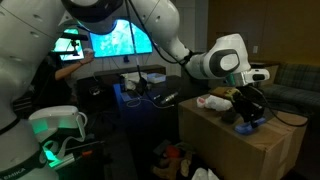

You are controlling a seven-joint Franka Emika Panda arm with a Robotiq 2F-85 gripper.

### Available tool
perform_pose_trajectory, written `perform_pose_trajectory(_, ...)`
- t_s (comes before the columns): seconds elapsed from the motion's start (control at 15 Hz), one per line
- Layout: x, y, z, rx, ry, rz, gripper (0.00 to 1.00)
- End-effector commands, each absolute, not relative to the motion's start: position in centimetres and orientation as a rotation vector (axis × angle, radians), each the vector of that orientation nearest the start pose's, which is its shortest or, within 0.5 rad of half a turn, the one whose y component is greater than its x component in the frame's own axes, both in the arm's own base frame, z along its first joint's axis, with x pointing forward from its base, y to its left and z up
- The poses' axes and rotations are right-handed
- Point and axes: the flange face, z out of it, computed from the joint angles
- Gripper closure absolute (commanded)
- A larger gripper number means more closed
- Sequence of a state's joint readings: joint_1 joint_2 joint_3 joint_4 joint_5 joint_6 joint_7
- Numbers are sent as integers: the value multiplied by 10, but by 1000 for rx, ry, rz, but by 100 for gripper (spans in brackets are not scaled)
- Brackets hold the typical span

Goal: Put the white towel on the table, then the blue sponge on the box, the right duster on the table, the moose doll on the box, the duster on the table, the turnip plushie on the box, the plastic on the table and finally the first left duster on the box

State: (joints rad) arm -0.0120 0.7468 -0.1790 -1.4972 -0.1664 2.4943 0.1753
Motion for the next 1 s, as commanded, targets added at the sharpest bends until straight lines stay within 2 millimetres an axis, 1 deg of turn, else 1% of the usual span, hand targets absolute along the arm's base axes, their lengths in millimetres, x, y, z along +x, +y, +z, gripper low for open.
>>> perform_pose_trajectory(0.0,746,-117,263,-3346,353,-459,42)
perform_pose_trajectory(0.13,748,-117,268,-3346,358,-467,30)
perform_pose_trajectory(0.2,749,-117,271,-3344,362,-475,20)
perform_pose_trajectory(0.33,750,-115,281,-3337,360,-497,6)
perform_pose_trajectory(0.4,751,-114,286,-3332,357,-510,1)
perform_pose_trajectory(0.53,754,-112,295,-3317,344,-532,0)
perform_pose_trajectory(0.67,758,-107,299,-3303,323,-556,0)
perform_pose_trajectory(0.93,767,-93,301,-3246,251,-583,0)
